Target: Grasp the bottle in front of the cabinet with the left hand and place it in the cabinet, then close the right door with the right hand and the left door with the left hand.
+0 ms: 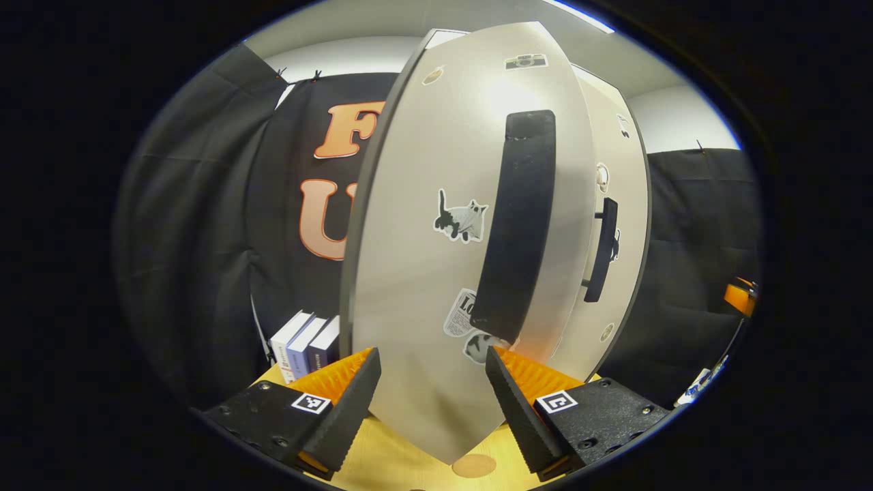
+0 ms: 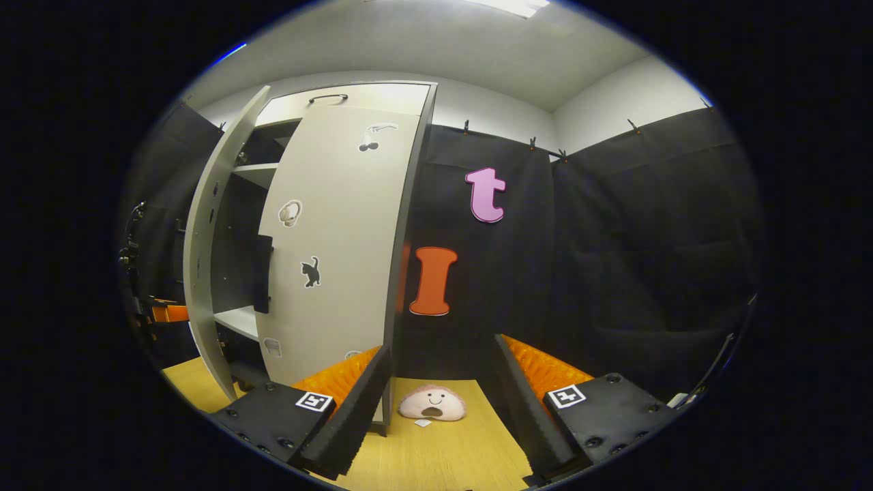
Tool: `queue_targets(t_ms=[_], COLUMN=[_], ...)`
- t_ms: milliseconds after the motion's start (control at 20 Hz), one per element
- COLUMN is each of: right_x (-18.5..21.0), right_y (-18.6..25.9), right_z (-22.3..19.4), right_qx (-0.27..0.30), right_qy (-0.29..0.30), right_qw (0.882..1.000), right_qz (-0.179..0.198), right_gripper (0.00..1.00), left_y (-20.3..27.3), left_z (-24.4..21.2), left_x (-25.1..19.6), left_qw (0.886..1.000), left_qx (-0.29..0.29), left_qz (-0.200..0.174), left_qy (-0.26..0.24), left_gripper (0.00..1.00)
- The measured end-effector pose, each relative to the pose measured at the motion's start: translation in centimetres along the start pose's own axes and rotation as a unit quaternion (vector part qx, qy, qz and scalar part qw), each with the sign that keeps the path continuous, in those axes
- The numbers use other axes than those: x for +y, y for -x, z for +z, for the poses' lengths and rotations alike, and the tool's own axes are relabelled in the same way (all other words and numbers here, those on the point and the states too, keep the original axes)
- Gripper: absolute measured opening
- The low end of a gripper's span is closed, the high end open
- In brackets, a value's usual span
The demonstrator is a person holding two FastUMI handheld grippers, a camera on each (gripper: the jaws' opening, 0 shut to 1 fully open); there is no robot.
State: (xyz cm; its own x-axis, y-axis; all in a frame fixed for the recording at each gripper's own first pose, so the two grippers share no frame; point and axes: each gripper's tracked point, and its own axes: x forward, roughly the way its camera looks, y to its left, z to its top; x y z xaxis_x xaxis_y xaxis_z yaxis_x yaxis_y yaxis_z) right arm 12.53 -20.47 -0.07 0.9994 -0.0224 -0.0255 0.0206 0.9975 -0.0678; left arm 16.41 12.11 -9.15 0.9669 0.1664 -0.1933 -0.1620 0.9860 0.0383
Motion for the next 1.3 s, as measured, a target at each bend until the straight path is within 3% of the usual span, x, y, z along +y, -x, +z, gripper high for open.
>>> queue_targets(t_ms=[250,550,1000,1150,1300], right_x=[-4.1,-7.8,-10.0,-10.1,-9.7], right_y=[0.9,1.8,2.3,2.3,2.1], right_z=[-0.4,-1.2,-2.6,-2.7,-2.3], right_qx=[0.003,0.012,0.031,0.036,0.036], right_qy=[-0.008,-0.011,-0.028,-0.027,-0.028], right_qw=[1.000,0.998,0.996,0.996,0.997], right_qz=[-0.027,-0.053,-0.073,-0.072,-0.065], right_gripper=[0.98,0.98,0.98,0.98,0.98], left_y=[-4.1,-5.9,-7.3,-7.0,-4.9], left_z=[0.0,-0.2,-0.5,-1.7,-2.1], left_x=[-3.0,-3.5,-3.9,-4.4,-6.2], left_qw=[0.999,0.999,0.998,0.997,0.998], left_qx=[0.005,0.001,0.015,0.045,0.058], left_qz=[0.003,0.018,0.017,0.018,-0.008], left_qy=[-0.035,-0.050,-0.064,-0.055,-0.030], left_gripper=[0.98,0.95,0.94,0.95,0.95])
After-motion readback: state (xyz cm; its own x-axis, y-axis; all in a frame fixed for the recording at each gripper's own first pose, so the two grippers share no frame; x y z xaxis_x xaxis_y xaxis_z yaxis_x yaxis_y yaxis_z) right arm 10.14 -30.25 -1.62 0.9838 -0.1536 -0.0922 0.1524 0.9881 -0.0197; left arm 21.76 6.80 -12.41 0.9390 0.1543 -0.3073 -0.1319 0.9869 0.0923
